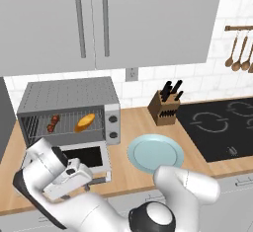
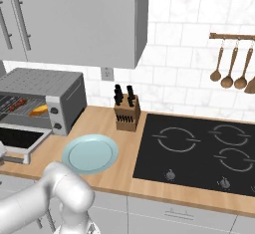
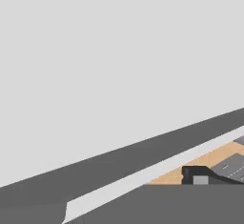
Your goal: Pick up the kebab skewer and baguette bread, and place them inside the toaster oven. Close the toaster oven door and start by setting the timer.
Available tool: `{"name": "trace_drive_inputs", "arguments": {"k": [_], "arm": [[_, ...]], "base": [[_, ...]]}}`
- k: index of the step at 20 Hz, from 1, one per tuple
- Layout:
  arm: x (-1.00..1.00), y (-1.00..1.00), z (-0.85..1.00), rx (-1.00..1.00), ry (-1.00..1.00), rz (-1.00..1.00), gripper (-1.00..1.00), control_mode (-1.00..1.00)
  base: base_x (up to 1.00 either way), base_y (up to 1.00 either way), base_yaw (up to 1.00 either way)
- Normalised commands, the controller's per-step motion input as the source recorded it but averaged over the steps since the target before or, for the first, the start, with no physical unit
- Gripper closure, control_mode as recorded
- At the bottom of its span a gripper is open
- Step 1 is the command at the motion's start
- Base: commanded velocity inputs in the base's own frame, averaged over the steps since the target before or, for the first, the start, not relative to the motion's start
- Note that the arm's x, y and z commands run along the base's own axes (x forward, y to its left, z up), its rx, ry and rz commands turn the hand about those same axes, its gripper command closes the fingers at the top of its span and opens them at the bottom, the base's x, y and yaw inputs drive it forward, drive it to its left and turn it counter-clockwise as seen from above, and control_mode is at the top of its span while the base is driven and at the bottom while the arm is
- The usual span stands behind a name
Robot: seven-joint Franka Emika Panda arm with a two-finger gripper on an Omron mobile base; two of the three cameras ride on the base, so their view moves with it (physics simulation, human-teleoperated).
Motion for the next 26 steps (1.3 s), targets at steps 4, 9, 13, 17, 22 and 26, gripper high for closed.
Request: {"name": "trace_drive_inputs", "arguments": {"k": [4, 9, 13, 17, 22, 26], "arm": [[0.80, -0.17, -0.31, 0.04, -0.27, 0.00, -1.00, -1.00], [0.88, -0.17, -0.43, 0.10, -0.40, 0.00, -1.00, -1.00], [1.00, -0.31, -0.24, 0.16, -0.47, 0.00, -1.00, -1.00], [1.00, -0.37, -0.23, 0.20, -0.52, 0.00, -1.00, -1.00], [1.00, -0.45, -0.26, 0.22, -0.58, 0.05, -1.00, -1.00], [1.00, -0.54, -0.14, 0.22, -0.54, 0.11, -1.00, -1.00]], "base": [[0.00, 0.00, 0.00], [0.00, 0.00, 0.00], [0.00, 0.00, 0.00], [0.00, 0.00, 0.00], [0.00, 0.00, 0.00], [0.00, 0.00, 0.00]]}}
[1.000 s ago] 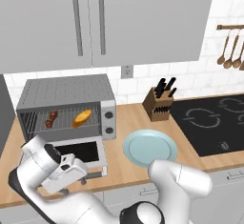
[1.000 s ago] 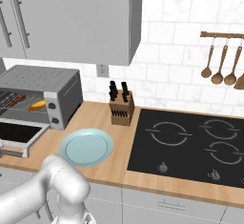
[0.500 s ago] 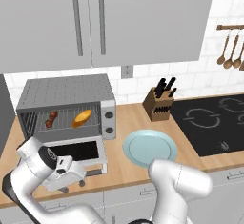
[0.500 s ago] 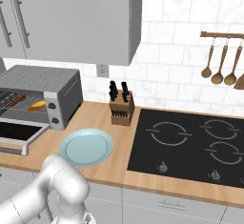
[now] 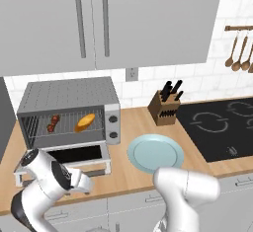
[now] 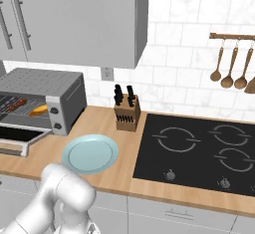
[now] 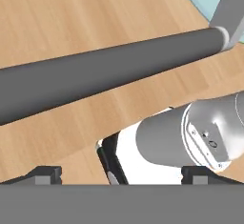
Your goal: Pick up the kebab skewer and baguette bread, and place them inside the toaster oven. Close the toaster oven door and start by setting the timer.
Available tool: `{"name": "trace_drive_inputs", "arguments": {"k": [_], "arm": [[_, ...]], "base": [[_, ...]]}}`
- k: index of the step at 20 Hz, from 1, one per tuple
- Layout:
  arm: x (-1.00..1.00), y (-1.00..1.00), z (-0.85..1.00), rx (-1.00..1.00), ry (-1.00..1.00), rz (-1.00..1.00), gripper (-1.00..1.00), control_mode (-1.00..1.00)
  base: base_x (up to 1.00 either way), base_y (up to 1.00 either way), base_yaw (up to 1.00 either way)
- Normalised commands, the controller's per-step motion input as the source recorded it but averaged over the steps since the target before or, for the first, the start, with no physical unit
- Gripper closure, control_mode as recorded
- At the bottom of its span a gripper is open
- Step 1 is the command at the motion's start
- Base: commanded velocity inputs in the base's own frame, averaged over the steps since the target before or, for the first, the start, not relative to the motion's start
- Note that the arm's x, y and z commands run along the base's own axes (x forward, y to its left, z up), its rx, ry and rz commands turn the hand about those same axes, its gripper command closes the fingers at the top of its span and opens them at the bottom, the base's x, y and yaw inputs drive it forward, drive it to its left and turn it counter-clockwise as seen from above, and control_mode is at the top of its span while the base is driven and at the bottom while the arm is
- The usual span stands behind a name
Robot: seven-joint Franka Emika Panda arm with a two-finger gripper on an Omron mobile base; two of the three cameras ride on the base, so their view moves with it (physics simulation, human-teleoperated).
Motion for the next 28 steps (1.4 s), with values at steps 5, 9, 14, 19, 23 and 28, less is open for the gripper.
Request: {"name": "trace_drive_inputs", "arguments": {"k": [5, 9, 14, 19, 23, 28], "arm": [[1.00, -0.48, 0.07, 0.23, -0.30, 0.11, -1.00, -1.00], [0.98, -0.21, 0.55, 0.18, -0.02, 0.03, -1.00, -1.00], [0.74, -0.02, 0.72, 0.09, 0.00, 0.00, -1.00, -1.00], [0.58, 0.00, 0.70, 0.02, -0.01, 0.00, -1.00, -1.00], [0.73, 0.00, 0.09, 0.00, -0.15, 0.00, -1.00, -1.00], [0.44, 0.00, 0.23, 0.00, -0.17, 0.00, -1.00, -1.00]], "base": [[0.00, 0.00, 0.00], [0.00, 0.00, 0.00], [0.00, 0.00, 0.00], [0.00, 0.00, 0.00], [0.00, 0.00, 0.00], [0.00, 0.00, 0.00]]}}
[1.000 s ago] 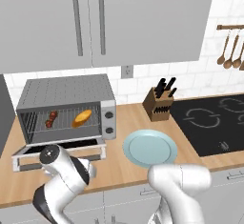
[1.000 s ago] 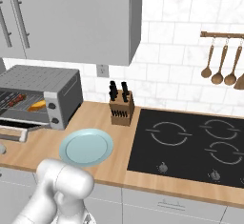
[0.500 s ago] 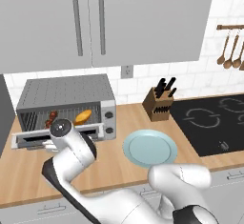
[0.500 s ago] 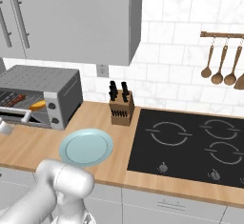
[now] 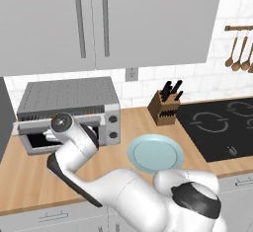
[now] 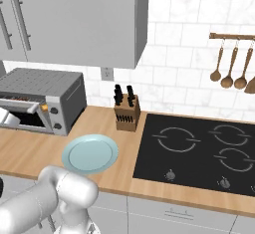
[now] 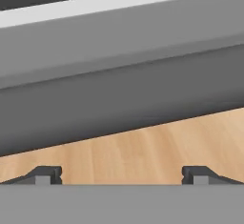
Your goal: Pick up the kebab skewer and baguette bread, and place them inside the toaster oven. Close the toaster oven door and start by setting the timer.
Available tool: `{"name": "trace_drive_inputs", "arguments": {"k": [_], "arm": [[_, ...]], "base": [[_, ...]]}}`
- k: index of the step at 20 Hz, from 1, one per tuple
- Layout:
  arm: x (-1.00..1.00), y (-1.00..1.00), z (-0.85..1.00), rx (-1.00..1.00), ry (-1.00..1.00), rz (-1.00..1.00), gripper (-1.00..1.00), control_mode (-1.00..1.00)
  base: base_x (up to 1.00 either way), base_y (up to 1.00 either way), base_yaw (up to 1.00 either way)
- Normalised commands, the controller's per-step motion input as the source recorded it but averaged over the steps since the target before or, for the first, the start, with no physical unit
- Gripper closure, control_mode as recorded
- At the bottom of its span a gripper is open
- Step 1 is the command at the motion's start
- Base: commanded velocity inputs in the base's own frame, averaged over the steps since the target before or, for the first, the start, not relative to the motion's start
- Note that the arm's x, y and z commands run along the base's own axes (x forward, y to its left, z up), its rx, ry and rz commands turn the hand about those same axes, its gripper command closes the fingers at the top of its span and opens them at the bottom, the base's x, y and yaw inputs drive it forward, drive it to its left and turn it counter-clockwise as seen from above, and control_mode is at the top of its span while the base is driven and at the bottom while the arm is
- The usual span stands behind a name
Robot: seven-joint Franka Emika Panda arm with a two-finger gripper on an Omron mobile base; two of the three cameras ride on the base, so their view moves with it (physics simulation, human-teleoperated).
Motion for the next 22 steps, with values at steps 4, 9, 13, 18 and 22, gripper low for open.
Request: {"name": "trace_drive_inputs", "arguments": {"k": [4, 9, 13, 18, 22], "arm": [[0.79, -0.12, 0.01, 0.00, -0.16, 0.00, -1.00, -1.00], [0.44, -0.03, 0.04, 0.00, -0.19, 0.00, -1.00, -1.00], [0.36, -0.03, 0.00, 0.00, -0.17, 0.00, -1.00, -1.00], [0.17, -0.10, 0.02, 0.00, -0.05, 0.00, -1.00, -1.00], [0.32, -0.06, 0.02, 0.00, -0.05, 0.00, -1.00, -1.00]], "base": [[0.00, 0.00, 0.00], [0.00, 0.00, 0.00], [0.00, 0.00, 0.00], [0.00, 0.00, 0.00], [0.00, 0.00, 0.00]]}}
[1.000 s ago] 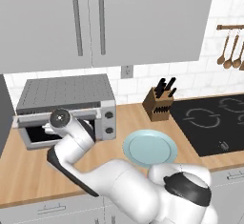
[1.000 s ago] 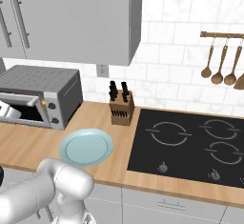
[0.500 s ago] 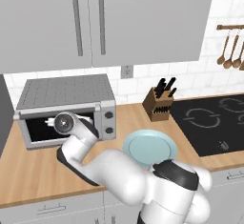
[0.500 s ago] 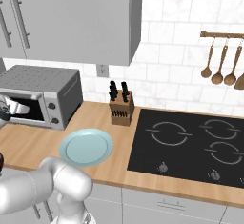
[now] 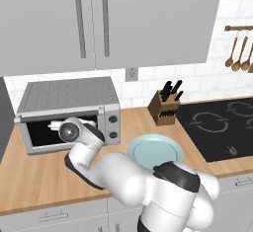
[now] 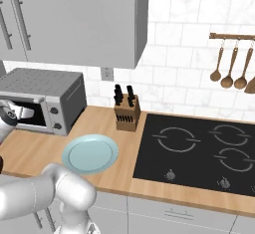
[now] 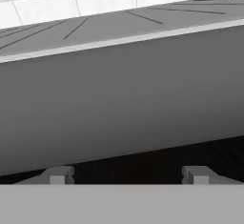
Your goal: Pick up the kebab skewer and baguette bread, and place them inside the toaster oven. Close the toaster oven door and start by setting the timer.
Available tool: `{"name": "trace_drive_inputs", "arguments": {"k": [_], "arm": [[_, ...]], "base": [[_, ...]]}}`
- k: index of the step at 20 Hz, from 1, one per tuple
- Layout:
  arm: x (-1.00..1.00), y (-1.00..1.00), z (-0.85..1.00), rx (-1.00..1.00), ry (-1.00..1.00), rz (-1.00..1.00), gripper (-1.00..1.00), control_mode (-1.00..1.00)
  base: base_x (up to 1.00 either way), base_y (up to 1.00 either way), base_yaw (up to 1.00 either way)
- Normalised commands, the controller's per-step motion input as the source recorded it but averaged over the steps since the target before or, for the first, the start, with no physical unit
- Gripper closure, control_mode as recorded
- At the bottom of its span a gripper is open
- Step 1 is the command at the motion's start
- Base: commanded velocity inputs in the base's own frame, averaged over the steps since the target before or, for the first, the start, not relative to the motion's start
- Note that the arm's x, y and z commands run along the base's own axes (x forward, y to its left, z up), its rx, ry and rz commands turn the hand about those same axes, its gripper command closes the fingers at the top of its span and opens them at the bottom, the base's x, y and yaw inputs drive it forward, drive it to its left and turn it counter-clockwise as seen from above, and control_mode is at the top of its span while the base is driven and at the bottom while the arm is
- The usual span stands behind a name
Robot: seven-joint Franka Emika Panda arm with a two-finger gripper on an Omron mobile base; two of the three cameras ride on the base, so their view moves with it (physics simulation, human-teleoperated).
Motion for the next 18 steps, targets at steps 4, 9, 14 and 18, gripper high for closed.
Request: {"name": "trace_drive_inputs", "arguments": {"k": [4, 9, 14, 18], "arm": [[0.01, -0.01, 0.35, 0.00, -0.05, 0.00, -1.00, -1.00], [-0.28, 0.00, 0.13, 0.00, -0.02, 0.00, -1.00, -1.00], [-0.80, 0.00, 0.07, 0.00, 0.00, 0.00, -1.00, -1.00], [-0.52, -0.02, 0.09, 0.00, 0.00, 0.00, -1.00, -1.00]], "base": [[0.00, 0.00, 0.00], [0.00, 0.00, 0.00], [0.00, 0.00, 0.00], [0.00, 0.00, 0.00]]}}
